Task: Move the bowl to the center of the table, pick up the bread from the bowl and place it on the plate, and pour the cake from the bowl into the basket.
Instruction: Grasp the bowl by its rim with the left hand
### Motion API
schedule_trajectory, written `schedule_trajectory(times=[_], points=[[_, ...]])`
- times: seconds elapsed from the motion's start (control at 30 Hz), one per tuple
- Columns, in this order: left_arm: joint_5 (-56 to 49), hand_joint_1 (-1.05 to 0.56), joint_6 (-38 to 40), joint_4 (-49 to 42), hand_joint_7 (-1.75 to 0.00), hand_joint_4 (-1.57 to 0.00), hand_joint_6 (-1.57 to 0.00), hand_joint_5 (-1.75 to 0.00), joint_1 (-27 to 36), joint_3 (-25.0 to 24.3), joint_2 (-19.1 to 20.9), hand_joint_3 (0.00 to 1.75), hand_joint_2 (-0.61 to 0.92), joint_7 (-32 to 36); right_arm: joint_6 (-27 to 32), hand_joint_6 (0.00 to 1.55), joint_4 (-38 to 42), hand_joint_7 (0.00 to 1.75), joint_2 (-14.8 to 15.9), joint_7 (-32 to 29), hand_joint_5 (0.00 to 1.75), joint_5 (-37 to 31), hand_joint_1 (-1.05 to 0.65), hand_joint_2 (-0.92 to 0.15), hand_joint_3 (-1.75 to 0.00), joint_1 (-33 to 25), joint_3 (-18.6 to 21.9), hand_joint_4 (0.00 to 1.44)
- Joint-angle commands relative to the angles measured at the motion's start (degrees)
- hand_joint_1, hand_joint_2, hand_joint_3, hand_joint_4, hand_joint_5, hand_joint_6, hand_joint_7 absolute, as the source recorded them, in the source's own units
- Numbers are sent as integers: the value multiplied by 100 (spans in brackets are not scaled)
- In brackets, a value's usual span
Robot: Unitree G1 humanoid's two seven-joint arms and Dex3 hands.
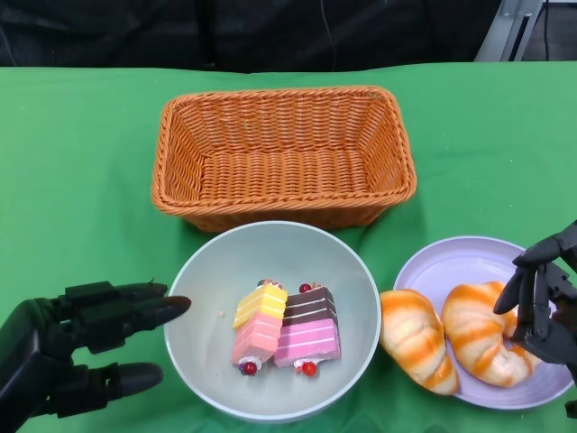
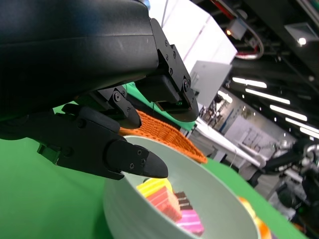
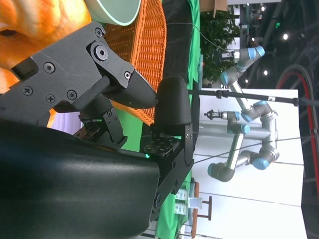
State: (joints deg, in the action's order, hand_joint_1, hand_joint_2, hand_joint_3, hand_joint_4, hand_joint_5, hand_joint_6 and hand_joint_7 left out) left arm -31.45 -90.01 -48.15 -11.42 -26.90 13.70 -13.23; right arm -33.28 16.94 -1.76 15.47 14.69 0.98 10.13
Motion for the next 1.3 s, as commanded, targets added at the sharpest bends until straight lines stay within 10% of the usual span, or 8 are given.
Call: schedule_trajectory(times=[0.03,0.43,0.9,1.3], points=[[-614,-35,-63,223,-1,-73,-70,-2,-25,-153,187,12,92,454,34,57,27,169,24,-29,175,77,-15,-56,-119,54,25,81],[-2612,-30,323,800,0,-71,-69,0,24,540,814,6,92,2684,130,55,-51,171,-65,-213,175,-34,-15,-56,-121,18,-38,82],[-4108,-32,1836,1033,-1,-73,-71,-1,-182,3221,2079,5,92,6477,201,54,-103,173,-93,-193,175,53,-17,-56,-120,-4,-55,81],[-4269,-33,2655,937,0,-74,-65,0,-819,5134,2797,10,92,7159,193,54,-169,173,-139,-197,175,79,-16,-55,-121,-77,-130,82]])
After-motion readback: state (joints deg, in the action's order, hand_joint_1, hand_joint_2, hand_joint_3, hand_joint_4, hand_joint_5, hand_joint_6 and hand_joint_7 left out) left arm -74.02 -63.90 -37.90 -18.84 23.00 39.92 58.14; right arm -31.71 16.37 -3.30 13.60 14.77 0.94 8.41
